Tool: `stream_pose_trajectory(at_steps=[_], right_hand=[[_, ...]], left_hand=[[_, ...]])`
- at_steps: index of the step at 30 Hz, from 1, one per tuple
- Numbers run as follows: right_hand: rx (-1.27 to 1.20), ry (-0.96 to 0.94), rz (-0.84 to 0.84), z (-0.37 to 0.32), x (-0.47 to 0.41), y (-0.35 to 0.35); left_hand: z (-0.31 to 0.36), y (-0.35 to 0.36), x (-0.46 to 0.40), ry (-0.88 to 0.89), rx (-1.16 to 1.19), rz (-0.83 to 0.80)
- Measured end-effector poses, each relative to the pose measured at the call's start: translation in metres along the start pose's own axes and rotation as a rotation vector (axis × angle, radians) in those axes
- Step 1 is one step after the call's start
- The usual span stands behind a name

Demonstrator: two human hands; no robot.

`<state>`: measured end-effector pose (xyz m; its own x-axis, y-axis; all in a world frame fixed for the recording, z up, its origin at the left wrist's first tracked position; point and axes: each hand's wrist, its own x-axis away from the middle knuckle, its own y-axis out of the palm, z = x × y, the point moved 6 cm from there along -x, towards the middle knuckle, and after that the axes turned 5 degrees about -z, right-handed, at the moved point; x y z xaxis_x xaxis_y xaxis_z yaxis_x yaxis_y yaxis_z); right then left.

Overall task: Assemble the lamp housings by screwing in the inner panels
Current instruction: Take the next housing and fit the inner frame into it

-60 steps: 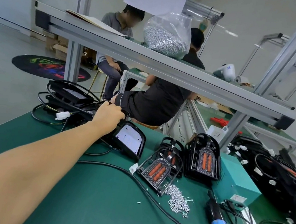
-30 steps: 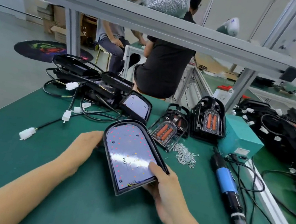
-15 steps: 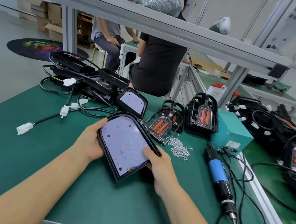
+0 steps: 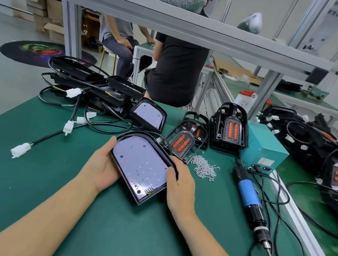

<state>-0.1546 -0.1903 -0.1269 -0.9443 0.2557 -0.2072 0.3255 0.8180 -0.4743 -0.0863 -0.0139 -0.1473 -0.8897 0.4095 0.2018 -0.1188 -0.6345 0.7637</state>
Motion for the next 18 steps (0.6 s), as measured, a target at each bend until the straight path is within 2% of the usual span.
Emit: stream_pose_trajectory(at_steps=[8, 15, 18], right_hand=[[0.045, -0.005, 0.004, 0.0, 0.001, 0.004], [0.35, -0.144, -0.009, -0.011, -0.009, -0.002], [0.358, -0.131, 0.013, -0.017, -0.032, -0.015]], left_hand=[[-0.001, -0.003, -0.004, 0.01, -0.02, 0.016], [0.0, -0.009, -0.007, 0.066, 0.016, -0.001], [-0.001, -0.01, -0.009, 0.065, 0.015, -0.009]])
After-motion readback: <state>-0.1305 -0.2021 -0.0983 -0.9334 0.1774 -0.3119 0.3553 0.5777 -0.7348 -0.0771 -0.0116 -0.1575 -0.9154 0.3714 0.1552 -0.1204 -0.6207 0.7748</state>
